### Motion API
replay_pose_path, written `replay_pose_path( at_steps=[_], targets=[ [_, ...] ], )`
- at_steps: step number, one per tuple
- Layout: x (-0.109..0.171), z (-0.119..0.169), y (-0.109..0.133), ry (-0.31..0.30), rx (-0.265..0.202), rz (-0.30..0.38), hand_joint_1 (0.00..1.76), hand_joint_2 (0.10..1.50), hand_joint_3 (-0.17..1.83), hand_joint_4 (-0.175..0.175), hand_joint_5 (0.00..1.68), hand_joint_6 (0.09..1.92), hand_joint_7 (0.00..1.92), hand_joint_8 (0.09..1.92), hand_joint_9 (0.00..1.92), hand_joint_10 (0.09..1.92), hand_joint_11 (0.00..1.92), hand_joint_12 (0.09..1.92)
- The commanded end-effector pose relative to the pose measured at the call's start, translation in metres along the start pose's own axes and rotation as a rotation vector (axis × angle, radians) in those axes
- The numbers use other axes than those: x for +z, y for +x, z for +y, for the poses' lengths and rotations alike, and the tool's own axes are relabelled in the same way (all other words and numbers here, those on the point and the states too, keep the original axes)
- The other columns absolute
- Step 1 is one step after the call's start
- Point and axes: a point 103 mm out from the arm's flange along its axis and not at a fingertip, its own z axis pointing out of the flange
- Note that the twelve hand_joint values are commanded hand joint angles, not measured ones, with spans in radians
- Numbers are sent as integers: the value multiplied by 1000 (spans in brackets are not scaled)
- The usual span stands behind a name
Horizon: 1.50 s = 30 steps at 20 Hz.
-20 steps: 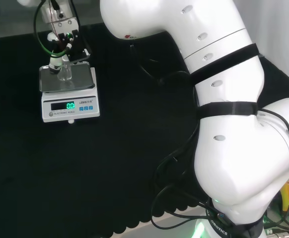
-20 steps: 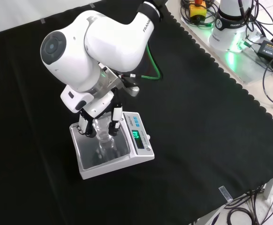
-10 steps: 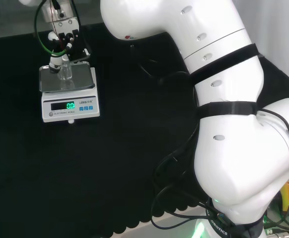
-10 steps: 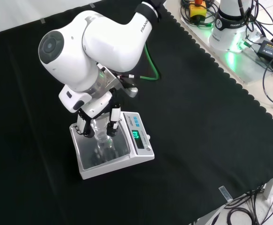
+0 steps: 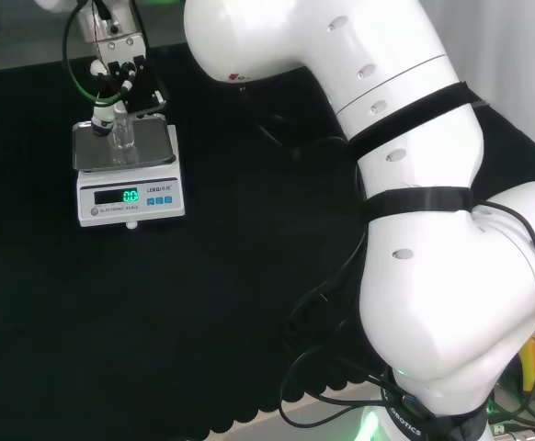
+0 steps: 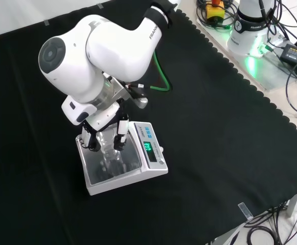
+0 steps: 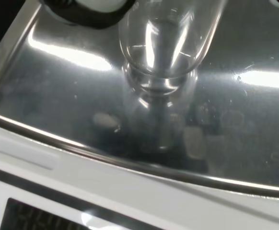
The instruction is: Put the beaker on the electronic balance.
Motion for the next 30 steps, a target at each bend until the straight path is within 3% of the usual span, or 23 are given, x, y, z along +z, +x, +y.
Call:
replay_pose_path(
  at_steps=[1, 19, 23, 30],
  targets=[
    [19, 13, -2, 20, 19, -2, 1136, 1147, -2, -175, 916, 1103, 1224, 910, 1723, 499, 1789, 545],
    [15, 12, -3, 8, 28, -15, 1126, 1157, 3, -175, 887, 1141, 1190, 906, 1709, 491, 1855, 577],
    [15, 12, -3, 17, 29, -14, 1026, 1103, -41, -175, 748, 914, 1096, 895, 1724, 465, 1852, 593],
    [13, 11, -2, -8, 29, -15, 899, 1066, -154, -175, 593, 861, 965, 893, 1782, 417, 1809, 670]
  ],
)
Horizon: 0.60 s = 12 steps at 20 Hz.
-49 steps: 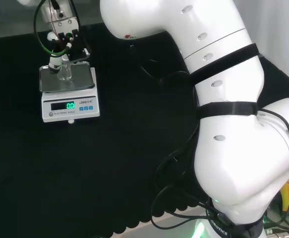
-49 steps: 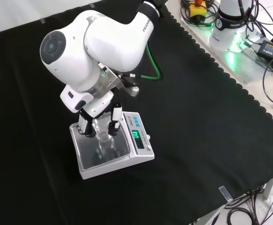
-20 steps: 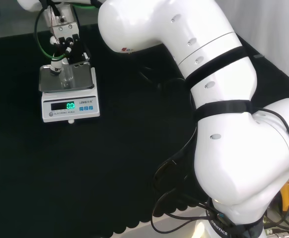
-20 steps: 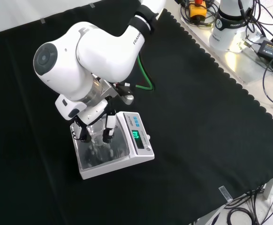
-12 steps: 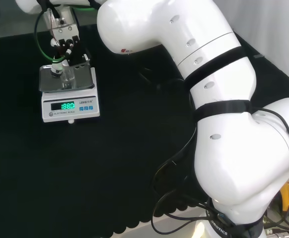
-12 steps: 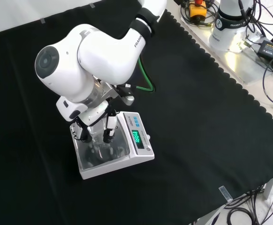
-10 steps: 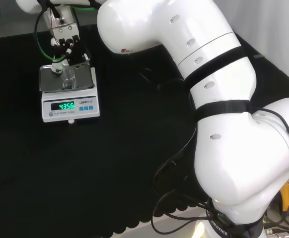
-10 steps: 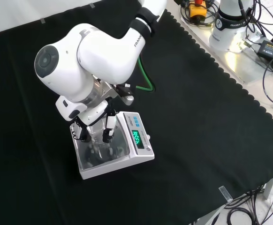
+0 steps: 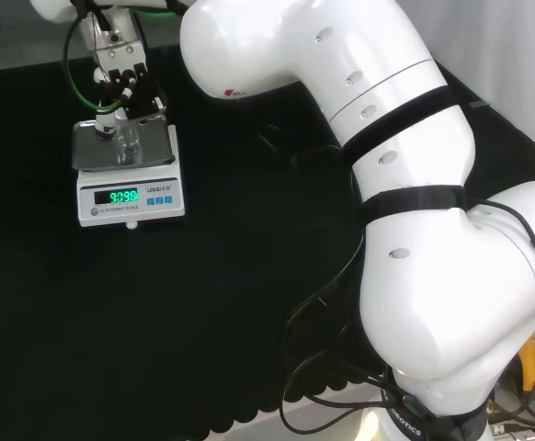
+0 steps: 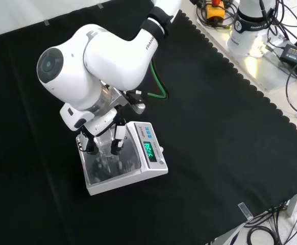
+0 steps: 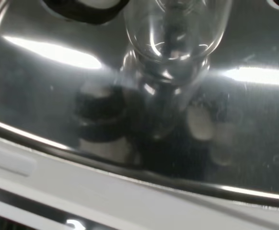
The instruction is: Put the beaker on the electronic balance.
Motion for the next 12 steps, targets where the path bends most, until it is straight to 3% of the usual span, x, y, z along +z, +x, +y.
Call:
replay_pose_path(
  at_steps=[1, 5, 12],
  targets=[
    [2, -3, -1, -16, 2, 1, 877, 1057, -165, -175, 546, 850, 940, 891, 1780, 412, 1800, 677],
    [4, -3, -2, -10, 8, 5, 787, 1014, -175, -164, 389, 783, 850, 895, 1747, 421, 1750, 731],
    [9, -6, -1, -10, 19, 7, 676, 971, -175, -150, 309, 588, 601, 917, 1644, 516, 1668, 819]
  ],
)
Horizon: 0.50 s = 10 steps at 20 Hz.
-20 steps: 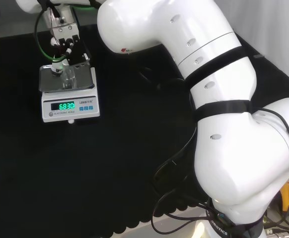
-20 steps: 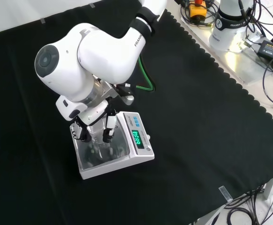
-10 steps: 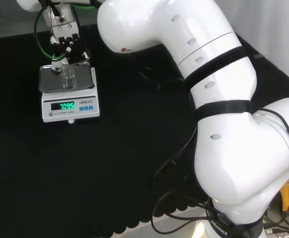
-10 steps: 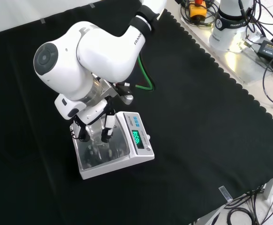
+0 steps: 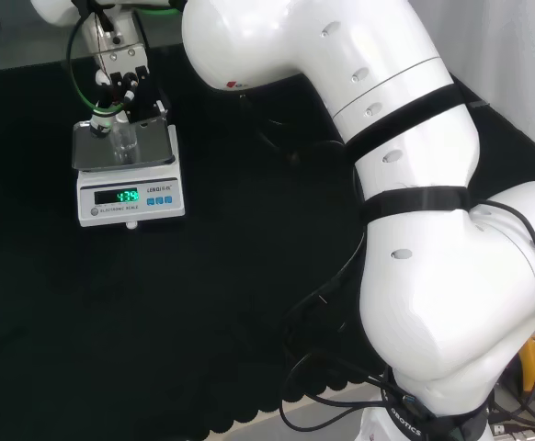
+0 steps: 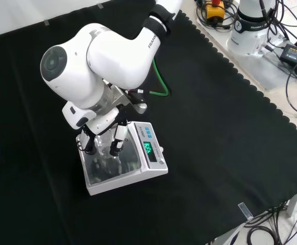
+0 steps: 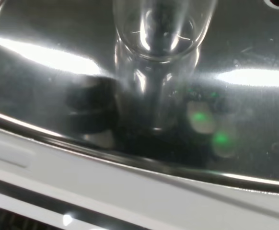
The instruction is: Put the beaker on the electronic balance.
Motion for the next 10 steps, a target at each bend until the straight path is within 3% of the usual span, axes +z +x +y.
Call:
replay_pose_path(
  at_steps=[1, 10],
  targets=[
    [3, -2, 0, -5, 10, 4, 667, 969, -175, -149, 301, 554, 557, 922, 1621, 538, 1659, 828],
    [-7, -8, -9, 4, 52, -23, 485, 898, -175, -107, 226, 204, 188, 888, 1413, 724, 1513, 966]
  ],
)
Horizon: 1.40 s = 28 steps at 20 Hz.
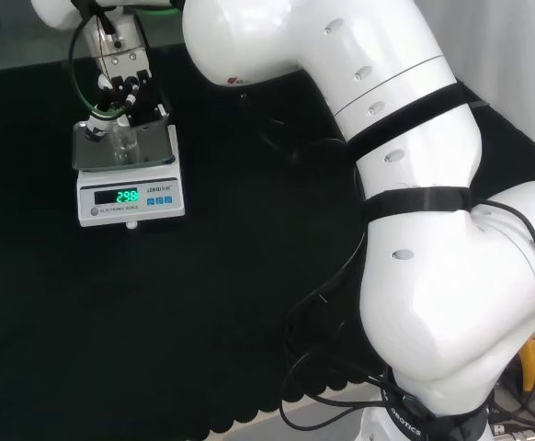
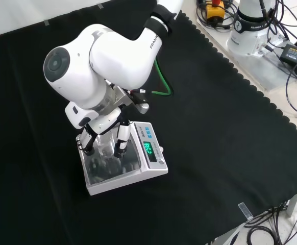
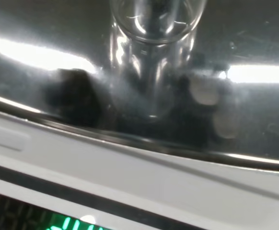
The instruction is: Put the beaker on the electronic balance.
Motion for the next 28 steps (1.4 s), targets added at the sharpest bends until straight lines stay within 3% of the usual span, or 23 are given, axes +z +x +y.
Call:
replay_pose_path(
  at_steps=[1, 8, 15, 23, 28],
  targets=[
    [-15, -5, -10, -7, 34, -21, 476, 893, -175, -105, 227, 183, 179, 882, 1405, 733, 1506, 973],
    [-36, -19, -35, -23, 82, -38, 450, 879, -175, -97, 215, 140, 163, 871, 1393, 742, 1486, 980],
    [-50, -56, -74, -66, 141, -16, 444, 879, -175, -97, 208, 121, 198, 878, 1393, 743, 1482, 982],
    [-42, -104, -113, -90, 209, 26, 445, 888, -171, -98, 219, 87, 231, 862, 1401, 741, 1484, 978],
    [-30, -133, -126, -101, 221, 51, 449, 902, -165, -101, 219, 87, 241, 864, 1404, 739, 1486, 975]
  ],
)
